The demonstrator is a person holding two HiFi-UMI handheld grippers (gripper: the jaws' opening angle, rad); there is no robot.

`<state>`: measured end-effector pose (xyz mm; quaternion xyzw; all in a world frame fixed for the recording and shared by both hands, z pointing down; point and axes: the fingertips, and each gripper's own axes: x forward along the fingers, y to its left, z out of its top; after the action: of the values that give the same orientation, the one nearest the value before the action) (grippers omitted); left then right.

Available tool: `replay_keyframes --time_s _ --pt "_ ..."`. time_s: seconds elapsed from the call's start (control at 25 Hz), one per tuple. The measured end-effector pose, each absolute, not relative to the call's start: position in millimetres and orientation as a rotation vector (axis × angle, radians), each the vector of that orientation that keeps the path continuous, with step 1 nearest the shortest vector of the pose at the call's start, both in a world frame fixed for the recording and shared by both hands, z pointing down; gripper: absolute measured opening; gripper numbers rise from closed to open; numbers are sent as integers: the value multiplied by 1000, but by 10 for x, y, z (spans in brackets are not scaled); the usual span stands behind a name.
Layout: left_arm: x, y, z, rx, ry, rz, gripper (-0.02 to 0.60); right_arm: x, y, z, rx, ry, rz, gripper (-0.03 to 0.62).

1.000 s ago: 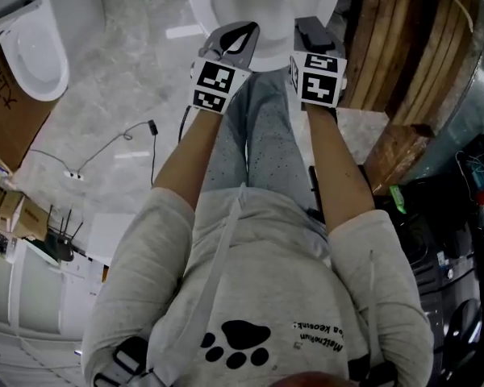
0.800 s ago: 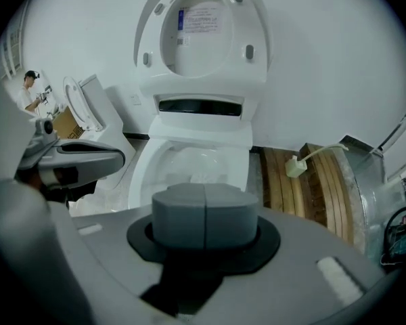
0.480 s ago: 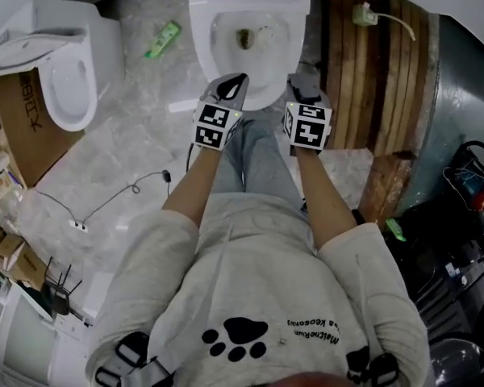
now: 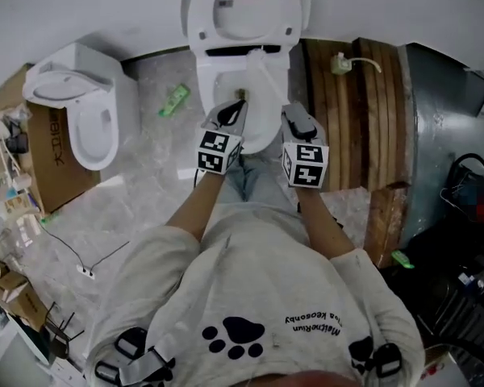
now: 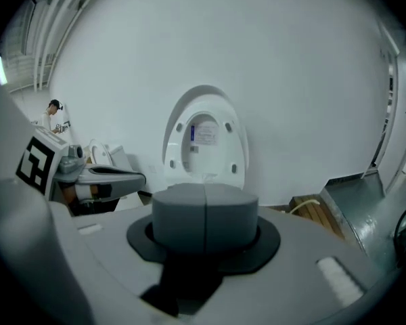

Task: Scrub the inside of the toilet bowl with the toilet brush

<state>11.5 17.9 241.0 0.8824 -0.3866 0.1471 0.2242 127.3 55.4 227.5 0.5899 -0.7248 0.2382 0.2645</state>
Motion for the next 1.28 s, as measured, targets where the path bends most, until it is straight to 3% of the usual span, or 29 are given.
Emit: replay_keyframes --time_s 0.64,1.28 --pt "-223 -53 82 2695 -1570 30 -2 1193 150 -22 1855 -2375 20 150" --pt "-312 149 -279 2721 -1682 -42 -2 1043 254 -259 1800 -2432 -87 150"
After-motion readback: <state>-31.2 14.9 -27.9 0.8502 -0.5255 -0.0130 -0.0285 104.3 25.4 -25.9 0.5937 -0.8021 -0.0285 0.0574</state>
